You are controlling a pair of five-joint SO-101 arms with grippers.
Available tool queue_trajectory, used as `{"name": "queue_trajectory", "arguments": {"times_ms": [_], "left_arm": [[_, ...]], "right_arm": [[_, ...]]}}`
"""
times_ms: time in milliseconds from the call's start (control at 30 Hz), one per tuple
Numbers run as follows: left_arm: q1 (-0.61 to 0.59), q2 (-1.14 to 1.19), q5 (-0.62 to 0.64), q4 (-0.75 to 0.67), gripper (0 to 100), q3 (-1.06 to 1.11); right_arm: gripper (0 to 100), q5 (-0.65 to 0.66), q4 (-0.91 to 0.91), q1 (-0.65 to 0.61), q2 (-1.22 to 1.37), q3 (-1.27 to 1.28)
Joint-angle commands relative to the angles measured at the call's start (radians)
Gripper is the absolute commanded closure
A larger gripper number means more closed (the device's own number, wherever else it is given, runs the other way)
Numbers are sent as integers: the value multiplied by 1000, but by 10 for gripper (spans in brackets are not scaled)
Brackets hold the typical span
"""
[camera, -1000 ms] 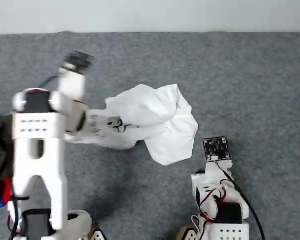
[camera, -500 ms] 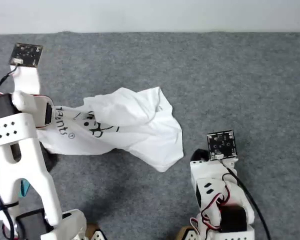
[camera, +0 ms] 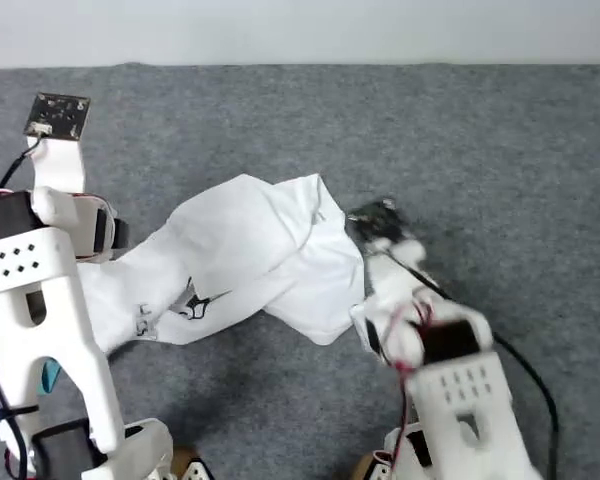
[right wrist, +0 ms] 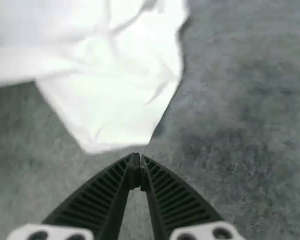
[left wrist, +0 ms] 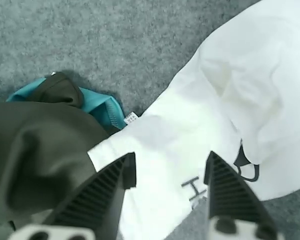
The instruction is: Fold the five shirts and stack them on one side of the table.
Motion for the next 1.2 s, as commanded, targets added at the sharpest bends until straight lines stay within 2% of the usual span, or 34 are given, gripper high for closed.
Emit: {"name": "queue_trajectory", "arguments": {"times_ms": [0,233,300,400,467,600,900,1033,1100,1167], "left_arm": [[-6,-43,-15,41,775,-54],[-8,-43,-15,114,776,-61],[-8,-43,-15,120,776,-56],[-8,-43,-15,120,776,-56],[-6,-43,-15,120,776,-56],[-6,-35,-15,120,776,-54],[-6,-35,-15,114,776,-54],[-6,-34,-15,114,776,-54],[-6,-34,-15,114,776,-53],[-6,-34,-15,103,776,-35]], "right_arm": [[991,91,36,-30,223,-166],[980,176,45,-36,503,-311],[915,196,45,-47,553,-319],[764,196,45,-64,607,-321],[713,196,36,-85,631,-321],[715,203,12,-130,682,-322],[713,203,-148,-134,848,-324],[716,201,-160,-131,926,-333],[753,201,-154,-131,951,-354],[847,203,-154,-131,966,-387]]}}
